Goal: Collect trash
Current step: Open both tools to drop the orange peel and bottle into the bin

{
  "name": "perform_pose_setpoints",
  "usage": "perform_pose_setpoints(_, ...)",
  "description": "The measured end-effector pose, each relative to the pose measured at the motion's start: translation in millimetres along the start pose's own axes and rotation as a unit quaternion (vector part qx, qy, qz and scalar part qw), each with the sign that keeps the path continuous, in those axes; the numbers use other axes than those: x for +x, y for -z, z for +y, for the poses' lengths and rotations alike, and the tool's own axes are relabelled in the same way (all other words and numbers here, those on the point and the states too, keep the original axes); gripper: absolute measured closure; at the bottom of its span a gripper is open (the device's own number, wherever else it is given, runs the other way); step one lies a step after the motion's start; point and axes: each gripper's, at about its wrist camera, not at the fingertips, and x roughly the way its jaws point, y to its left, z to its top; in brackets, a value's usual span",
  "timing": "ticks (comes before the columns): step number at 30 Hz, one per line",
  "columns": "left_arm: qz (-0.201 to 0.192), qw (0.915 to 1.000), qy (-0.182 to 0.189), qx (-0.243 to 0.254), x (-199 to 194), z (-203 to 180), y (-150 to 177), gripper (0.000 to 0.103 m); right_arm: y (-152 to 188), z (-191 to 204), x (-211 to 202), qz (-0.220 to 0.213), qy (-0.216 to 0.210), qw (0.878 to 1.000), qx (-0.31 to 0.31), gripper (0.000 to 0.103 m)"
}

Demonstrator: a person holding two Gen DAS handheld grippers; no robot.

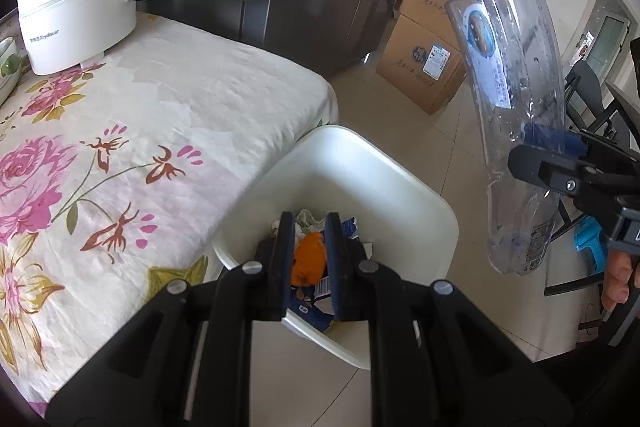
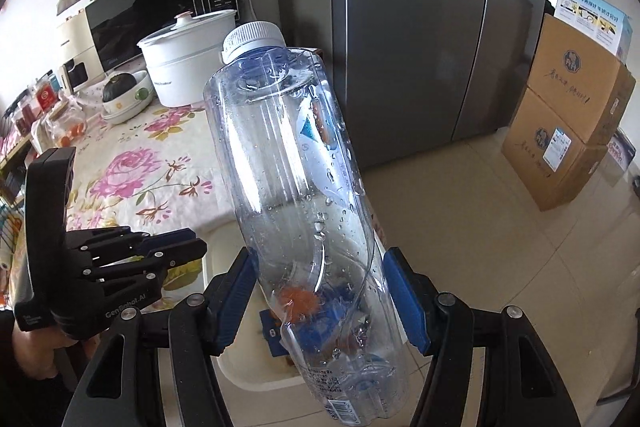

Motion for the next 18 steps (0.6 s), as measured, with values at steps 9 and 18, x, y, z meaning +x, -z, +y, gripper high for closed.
perform_pose_setpoints(9,-0.014,0.9993,-0.033,-0.011,-12.5,7.8,-1.0,0.050,-2.8,-10.0,5.9,-0.012,-0.016,0.999,0.041,0.037)
perform_pose_setpoints(18,-0.027,0.9974,-0.065,-0.013,-29.1,17.5,-3.1,0.025,-13.5,-15.2,4.5,-0.053,-0.036,0.994,0.086,0.013)
